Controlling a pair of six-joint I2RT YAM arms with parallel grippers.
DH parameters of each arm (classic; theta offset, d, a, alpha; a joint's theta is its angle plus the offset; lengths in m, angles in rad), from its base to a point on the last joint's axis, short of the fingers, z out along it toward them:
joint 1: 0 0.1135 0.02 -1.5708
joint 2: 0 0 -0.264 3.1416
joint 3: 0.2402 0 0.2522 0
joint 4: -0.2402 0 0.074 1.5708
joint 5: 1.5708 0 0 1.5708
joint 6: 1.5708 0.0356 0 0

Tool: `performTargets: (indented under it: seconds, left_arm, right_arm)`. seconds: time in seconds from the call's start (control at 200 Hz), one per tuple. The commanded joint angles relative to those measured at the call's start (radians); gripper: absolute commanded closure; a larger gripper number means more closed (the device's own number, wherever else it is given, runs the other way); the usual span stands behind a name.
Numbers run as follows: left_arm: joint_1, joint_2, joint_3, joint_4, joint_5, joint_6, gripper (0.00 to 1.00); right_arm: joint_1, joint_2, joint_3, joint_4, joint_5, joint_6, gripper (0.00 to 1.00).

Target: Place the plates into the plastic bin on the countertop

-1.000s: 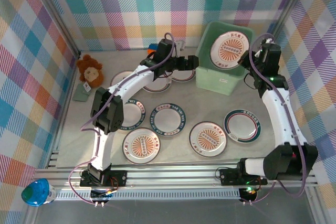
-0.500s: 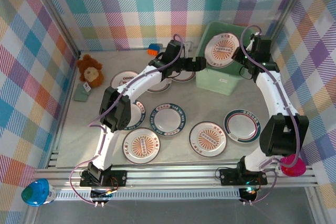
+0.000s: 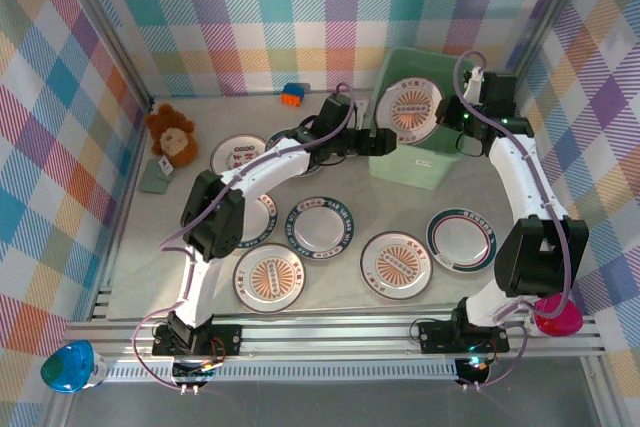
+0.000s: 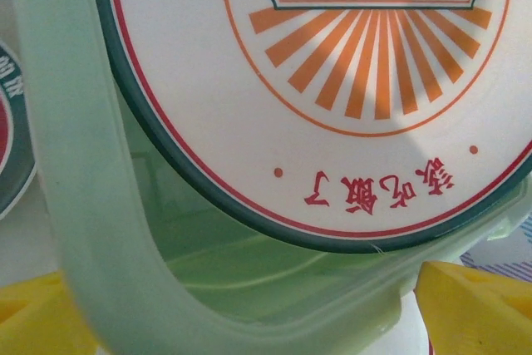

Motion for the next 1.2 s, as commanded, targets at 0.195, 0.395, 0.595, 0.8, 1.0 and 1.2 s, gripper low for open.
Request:
performTargets:
  seconds: [0.195,0.395,0.595,0.8,1.0,1.2]
  left_arm:
    - [-0.017,-0.266,-0.159,0.026,-0.062,0.037,0.04]
    - [-0.016,-0.301,-0.171,-0.038,-0.091,0.101,0.03]
    - [-0.016,-0.279,-0.164,-0.066,-0.087,0.14,0.02]
    - [-0.012,-0.271,-0.168,-0.073,-0.085,0.162,0.01]
    - [-0.011,-0.247,-0.17,-0.065,-0.064,0.162,0.01]
    - [-0.011,-0.219,-0.167,-0.048,-0.052,0.155,0.01]
  right_arm:
    - [-0.035,-0.065,-0.007,-0.111,-0.23,-0.135,1.0]
    - [-0.049,-0.078,-0.02,-0.179,-0.288,-0.176,1.0]
    - [-0.068,-0.112,-0.035,-0.231,-0.285,-0.206,1.0]
    - [-0.107,-0.149,-0.06,-0.261,-0.286,-0.208,1.0]
    - [-0.127,-0.163,-0.071,-0.24,-0.255,-0.148,1.0]
    - [-0.129,-0.156,-0.051,-0.154,-0.171,0.004,1.0]
